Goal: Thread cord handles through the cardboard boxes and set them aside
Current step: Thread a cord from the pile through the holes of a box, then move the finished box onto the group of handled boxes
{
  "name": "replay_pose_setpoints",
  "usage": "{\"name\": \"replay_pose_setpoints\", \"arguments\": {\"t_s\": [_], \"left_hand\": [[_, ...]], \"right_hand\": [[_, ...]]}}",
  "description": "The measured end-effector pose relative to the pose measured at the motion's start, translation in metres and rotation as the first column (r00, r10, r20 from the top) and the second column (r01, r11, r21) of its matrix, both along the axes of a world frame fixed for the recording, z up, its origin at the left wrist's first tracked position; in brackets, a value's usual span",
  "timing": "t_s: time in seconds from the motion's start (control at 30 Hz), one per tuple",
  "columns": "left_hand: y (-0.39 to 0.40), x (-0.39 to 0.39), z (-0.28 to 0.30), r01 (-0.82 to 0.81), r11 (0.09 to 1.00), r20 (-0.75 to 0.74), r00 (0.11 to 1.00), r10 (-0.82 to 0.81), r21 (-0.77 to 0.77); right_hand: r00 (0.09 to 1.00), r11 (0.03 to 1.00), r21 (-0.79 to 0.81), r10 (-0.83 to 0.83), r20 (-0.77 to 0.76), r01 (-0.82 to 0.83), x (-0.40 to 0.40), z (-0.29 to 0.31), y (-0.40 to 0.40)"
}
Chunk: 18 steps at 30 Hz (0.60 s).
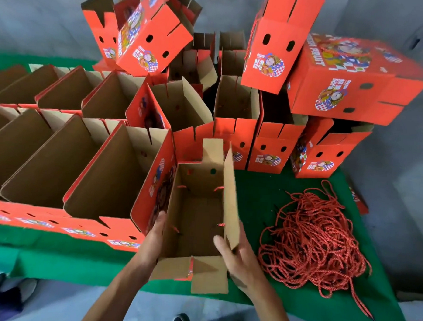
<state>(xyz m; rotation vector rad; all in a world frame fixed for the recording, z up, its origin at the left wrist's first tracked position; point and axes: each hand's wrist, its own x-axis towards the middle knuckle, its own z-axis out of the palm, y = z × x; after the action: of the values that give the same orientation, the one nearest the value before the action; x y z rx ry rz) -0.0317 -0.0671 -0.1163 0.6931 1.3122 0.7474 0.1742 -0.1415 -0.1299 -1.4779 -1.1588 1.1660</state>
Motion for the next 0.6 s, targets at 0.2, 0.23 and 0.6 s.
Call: {"name": "replay_pose_setpoints", "arguments": {"t_s": [0.2, 0.23, 0.6], "left_hand": [[-0.006, -0.001, 0.001, 0.0, 0.986, -0.198, 0.98, 0.034, 0.168], [-0.006, -0.001, 0.004, 0.001, 0.974, -0.211, 0.976, 0.049, 0.228], [-0.041, 0.064, 0.051, 0.388, 0.637, -0.225, 0.919, -0.325, 0.666]], "right_hand": [[0.907, 0.935, -0.184, -0.342, -0.245, 0.303, 0.005, -0.007, 0.002], [0.856, 0.908, -0.221, -0.411, -0.313, 0.356, 0.009, -0.003, 0.005], [0.706, 0.811, -0.336, -0.583, -0.402, 0.479, 0.063, 0.042, 0.013]]}}
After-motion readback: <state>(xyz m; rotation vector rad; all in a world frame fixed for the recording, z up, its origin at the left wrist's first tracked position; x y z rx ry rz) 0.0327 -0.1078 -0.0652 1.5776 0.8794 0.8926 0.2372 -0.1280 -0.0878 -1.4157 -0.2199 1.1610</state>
